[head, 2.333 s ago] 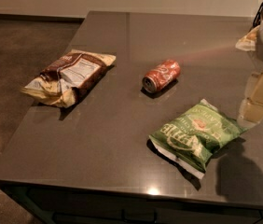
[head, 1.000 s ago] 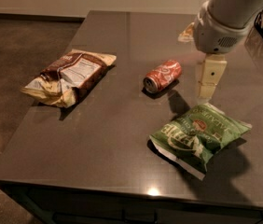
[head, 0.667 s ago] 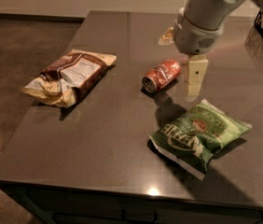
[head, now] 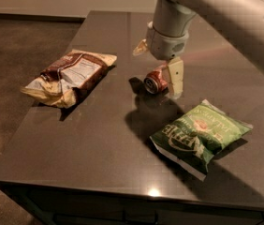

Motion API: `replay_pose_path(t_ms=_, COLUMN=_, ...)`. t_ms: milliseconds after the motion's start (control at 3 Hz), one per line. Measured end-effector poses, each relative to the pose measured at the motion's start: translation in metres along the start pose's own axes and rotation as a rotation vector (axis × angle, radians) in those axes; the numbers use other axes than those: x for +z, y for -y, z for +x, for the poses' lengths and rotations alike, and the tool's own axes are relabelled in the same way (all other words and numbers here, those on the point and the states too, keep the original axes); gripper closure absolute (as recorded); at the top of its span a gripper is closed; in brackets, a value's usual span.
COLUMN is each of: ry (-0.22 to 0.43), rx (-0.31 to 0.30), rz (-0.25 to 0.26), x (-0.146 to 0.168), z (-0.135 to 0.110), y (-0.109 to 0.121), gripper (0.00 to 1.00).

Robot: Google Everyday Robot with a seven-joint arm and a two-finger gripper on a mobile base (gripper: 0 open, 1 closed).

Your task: Place coke can upright

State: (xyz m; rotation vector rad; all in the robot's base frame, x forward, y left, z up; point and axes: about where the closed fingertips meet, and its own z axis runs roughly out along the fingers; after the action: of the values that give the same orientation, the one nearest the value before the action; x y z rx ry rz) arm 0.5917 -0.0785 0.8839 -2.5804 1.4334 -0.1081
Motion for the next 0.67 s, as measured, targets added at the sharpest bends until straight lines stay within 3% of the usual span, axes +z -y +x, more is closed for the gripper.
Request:
replay_pose_path(t_ms=333, ry=-0.017, rx=-0.102, rz=-0.043, x=0.023, z=0.005, y=0.014, gripper=0.00)
replay_pose_path(t_ms=667, ry=-0.031, rx=-0.171, rz=-0.080, x=0.037, z=0.010, y=0.020, gripper=0.15)
